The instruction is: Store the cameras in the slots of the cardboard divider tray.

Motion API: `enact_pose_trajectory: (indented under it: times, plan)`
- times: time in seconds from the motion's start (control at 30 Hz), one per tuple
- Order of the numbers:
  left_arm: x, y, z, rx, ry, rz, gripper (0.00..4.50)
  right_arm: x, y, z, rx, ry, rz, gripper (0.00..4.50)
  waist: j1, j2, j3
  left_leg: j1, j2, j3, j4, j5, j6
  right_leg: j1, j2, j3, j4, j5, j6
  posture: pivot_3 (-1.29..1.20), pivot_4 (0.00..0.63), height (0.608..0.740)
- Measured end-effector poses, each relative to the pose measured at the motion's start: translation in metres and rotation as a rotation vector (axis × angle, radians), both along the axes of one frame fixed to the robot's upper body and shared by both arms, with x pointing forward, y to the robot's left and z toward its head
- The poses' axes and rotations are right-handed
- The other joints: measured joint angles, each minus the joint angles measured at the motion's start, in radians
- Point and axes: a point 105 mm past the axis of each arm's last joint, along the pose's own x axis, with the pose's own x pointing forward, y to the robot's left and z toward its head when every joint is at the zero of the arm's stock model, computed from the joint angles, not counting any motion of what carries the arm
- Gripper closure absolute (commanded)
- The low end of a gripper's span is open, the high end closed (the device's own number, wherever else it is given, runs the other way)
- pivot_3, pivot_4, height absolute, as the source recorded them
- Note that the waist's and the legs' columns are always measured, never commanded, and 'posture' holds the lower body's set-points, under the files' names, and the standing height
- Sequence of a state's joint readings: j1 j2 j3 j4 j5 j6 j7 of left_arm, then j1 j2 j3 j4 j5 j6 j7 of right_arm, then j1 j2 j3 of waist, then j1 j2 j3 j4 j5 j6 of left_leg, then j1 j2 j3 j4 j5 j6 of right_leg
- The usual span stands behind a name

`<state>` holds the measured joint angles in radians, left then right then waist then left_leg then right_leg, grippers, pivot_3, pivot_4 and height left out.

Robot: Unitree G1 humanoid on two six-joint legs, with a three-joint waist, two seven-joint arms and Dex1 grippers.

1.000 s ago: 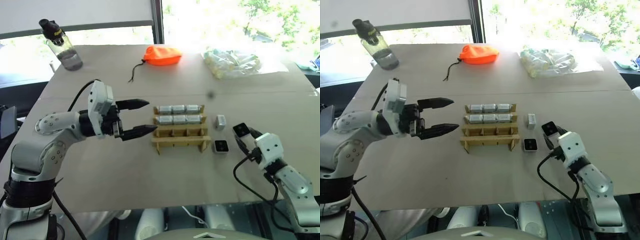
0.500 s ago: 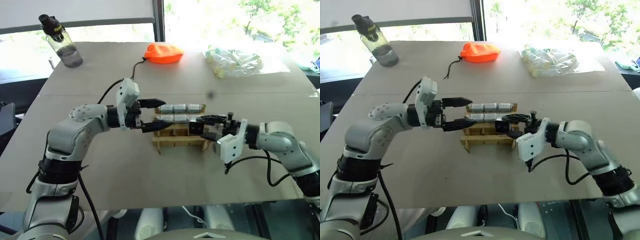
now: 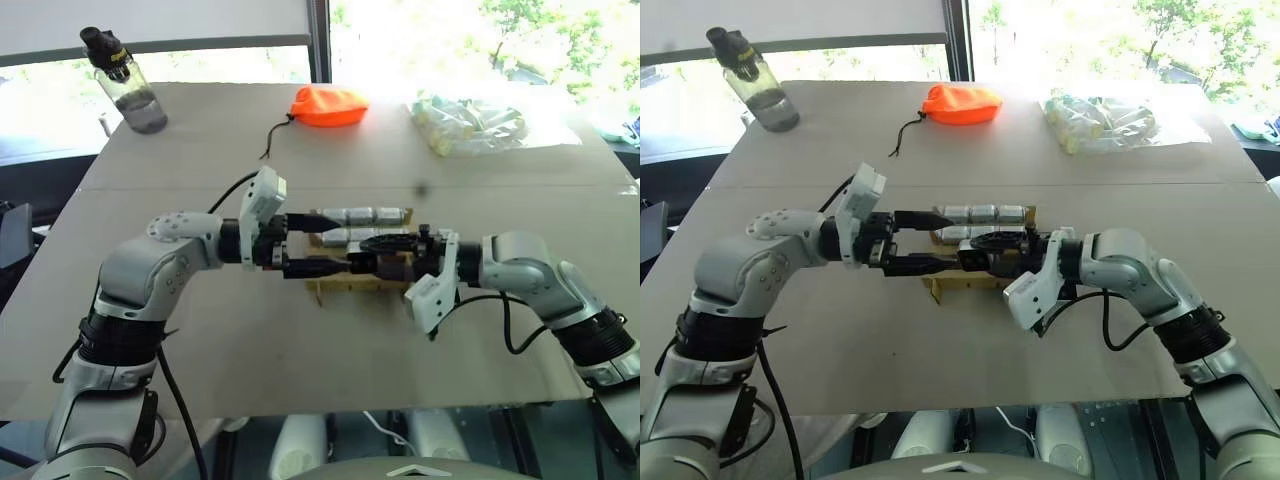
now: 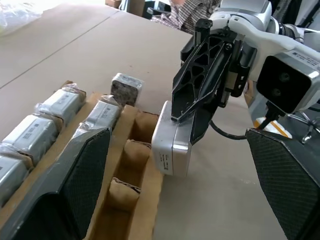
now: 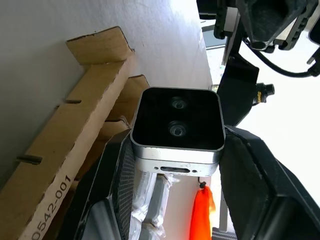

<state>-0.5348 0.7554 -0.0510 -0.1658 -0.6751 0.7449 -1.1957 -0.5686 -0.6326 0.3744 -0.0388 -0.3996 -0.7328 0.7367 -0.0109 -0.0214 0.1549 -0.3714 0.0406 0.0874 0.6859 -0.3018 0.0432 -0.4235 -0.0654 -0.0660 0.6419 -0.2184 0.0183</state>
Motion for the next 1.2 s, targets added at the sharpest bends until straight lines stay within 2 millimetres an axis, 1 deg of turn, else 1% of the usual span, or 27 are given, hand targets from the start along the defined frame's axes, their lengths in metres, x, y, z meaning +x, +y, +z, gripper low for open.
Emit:
enact_pose_trajectory:
  times: [0.17, 0.3, 0.43, 0.6, 0.7, 0.83, 0.97, 1.0, 1.13, 1.17, 1.2]
  plan:
    - [-0.001, -0.002, -0.005, 0.040, 0.033, -0.062, 1.10, 0.001, 0.000, 0.008, -0.021, -0.054, 0.032, 2.65, 0.002, 0.000, 0.000, 0.000, -0.001, 0.000, 0.001, 0.000, 0.000, 0.000, 0.000, 0.000, 0.000, 0.000, 0.000, 0.00, 0.150, 0.740]
    - [0.004, -0.003, -0.006, 0.066, 0.038, -0.073, 1.10, 0.002, 0.000, 0.007, -0.030, -0.054, 0.040, 2.65, 0.001, 0.000, 0.000, 0.000, -0.001, 0.000, 0.000, 0.000, 0.000, 0.000, 0.000, 0.000, 0.000, 0.000, 0.000, 0.00, 0.150, 0.740]
    - [0.008, -0.008, 0.001, 0.065, 0.013, -0.096, 1.10, 0.003, 0.003, 0.010, -0.024, -0.062, 0.049, 2.65, 0.000, 0.000, 0.000, 0.000, -0.001, 0.000, 0.000, 0.000, 0.000, 0.000, 0.000, 0.000, 0.000, 0.000, 0.000, 0.00, 0.150, 0.740]
    - [0.008, -0.011, -0.004, 0.072, 0.034, -0.125, 1.10, 0.002, 0.004, 0.010, -0.023, -0.061, 0.050, 2.65, 0.000, 0.000, 0.000, 0.000, -0.001, 0.000, 0.000, 0.000, 0.000, 0.000, 0.000, 0.000, 0.000, 0.000, 0.000, 0.00, 0.150, 0.740]
    - [0.008, -0.011, -0.004, 0.070, 0.040, -0.137, 1.97, 0.003, 0.004, 0.010, -0.023, -0.060, 0.048, 2.65, 0.000, 0.000, 0.000, 0.000, -0.001, 0.000, 0.000, 0.000, 0.000, 0.000, 0.000, 0.000, 0.000, 0.000, 0.000, 0.00, 0.150, 0.740]
    - [0.012, -0.013, 0.002, 0.060, 0.029, -0.138, 3.79, 0.001, 0.005, 0.011, -0.015, -0.061, 0.054, 2.65, 0.001, 0.000, 0.000, -0.001, -0.001, 0.000, 0.001, 0.000, 0.000, 0.000, 0.000, 0.000, 0.000, 0.000, 0.000, 0.00, 0.150, 0.740]
    - [0.012, -0.014, 0.002, 0.063, 0.028, -0.138, 3.82, 0.002, 0.005, 0.012, -0.012, -0.057, 0.052, 2.65, 0.000, 0.000, 0.000, -0.001, 0.000, 0.000, 0.000, 0.000, 0.000, 0.000, 0.000, 0.000, 0.000, 0.000, 0.000, 0.00, 0.150, 0.740]
    - [0.012, -0.013, 0.002, 0.063, 0.030, -0.138, 3.82, 0.002, 0.005, 0.012, -0.013, -0.056, 0.050, 1.59, 0.000, 0.000, 0.000, -0.001, 0.000, 0.000, 0.000, 0.000, 0.000, 0.000, 0.000, 0.000, 0.000, 0.000, 0.000, 0.00, 0.150, 0.740]
    - [0.010, -0.014, 0.001, 0.062, 0.041, -0.156, 3.82, 0.004, 0.004, 0.012, -0.023, -0.047, 0.029, 0.18, 0.000, 0.000, 0.000, -0.001, 0.000, 0.000, 0.001, 0.000, 0.000, 0.000, 0.000, 0.000, 0.000, 0.000, 0.000, 0.00, 0.150, 0.740]
    - [0.010, -0.014, 0.001, 0.062, 0.041, -0.156, 3.82, 0.003, 0.004, 0.012, -0.022, -0.046, 0.029, 0.00, 0.000, 0.000, 0.000, -0.001, 0.000, 0.000, 0.001, 0.000, 0.000, 0.000, 0.000, 0.000, 0.000, 0.000, 0.000, 0.00, 0.150, 0.740]
    - [0.009, -0.014, 0.001, 0.063, 0.040, -0.157, 3.82, 0.003, 0.004, 0.012, -0.015, -0.041, 0.027, 0.00, 0.000, 0.000, 0.000, -0.001, 0.000, 0.000, 0.000, 0.000, 0.000, 0.000, 0.000, 0.000, 0.000, 0.000, 0.000, 0.00, 0.150, 0.740]
